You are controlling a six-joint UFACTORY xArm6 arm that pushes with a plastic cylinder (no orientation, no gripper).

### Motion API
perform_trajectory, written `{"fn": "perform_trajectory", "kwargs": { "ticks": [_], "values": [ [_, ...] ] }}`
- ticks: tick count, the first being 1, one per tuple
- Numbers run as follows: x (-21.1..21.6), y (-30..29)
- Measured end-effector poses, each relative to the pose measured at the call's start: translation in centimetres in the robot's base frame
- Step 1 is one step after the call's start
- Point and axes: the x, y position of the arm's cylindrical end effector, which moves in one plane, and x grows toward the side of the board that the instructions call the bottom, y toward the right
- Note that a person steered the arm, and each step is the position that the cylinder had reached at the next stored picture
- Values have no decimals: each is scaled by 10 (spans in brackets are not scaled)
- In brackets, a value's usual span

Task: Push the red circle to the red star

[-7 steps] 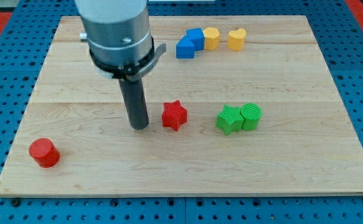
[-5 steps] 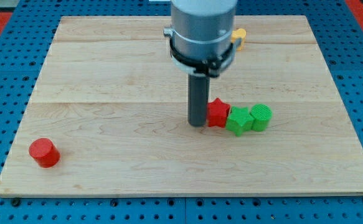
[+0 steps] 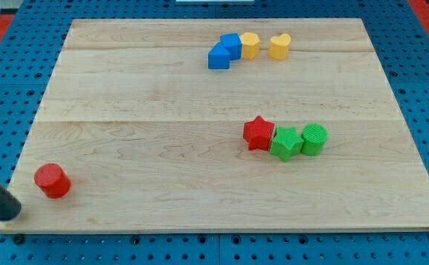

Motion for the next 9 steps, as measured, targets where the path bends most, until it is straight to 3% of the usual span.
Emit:
{"fn": "perform_trajectory", "kwargs": {
  "ticks": [2,3,5,6,7,8,9],
  "values": [
    [-83,141],
    [-83,72],
    [-130,170],
    [-110,213],
    [-91,138],
    [-70,217],
    [-85,277]
  ]
}}
